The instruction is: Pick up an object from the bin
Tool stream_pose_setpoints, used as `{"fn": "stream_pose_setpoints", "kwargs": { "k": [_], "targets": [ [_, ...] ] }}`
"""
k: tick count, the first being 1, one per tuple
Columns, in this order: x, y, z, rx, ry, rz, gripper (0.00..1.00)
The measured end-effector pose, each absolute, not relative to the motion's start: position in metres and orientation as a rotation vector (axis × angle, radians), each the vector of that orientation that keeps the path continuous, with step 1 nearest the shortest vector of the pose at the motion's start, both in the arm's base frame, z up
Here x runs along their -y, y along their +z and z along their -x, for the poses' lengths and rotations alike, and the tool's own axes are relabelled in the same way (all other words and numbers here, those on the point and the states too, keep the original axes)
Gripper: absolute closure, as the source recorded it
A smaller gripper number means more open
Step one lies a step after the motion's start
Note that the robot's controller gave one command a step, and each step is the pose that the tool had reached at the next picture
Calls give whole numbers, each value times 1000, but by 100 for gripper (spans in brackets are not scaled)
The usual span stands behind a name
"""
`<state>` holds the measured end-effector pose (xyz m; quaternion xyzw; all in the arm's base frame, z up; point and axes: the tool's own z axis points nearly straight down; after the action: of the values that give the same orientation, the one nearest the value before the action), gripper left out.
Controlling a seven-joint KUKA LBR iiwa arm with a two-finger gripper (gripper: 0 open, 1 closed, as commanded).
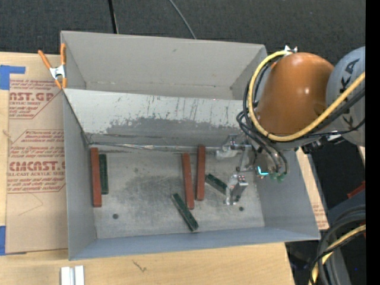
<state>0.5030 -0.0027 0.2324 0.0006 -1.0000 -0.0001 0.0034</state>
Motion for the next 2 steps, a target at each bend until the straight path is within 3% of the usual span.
{"fn": "stream_pose_setpoints", "kwargs": {
  "k": [1,2],
  "targets": [
    [3,236,-505,3143,0,-2,0],
    [13,197,-524,3153,0,-68,0]
  ]
}}
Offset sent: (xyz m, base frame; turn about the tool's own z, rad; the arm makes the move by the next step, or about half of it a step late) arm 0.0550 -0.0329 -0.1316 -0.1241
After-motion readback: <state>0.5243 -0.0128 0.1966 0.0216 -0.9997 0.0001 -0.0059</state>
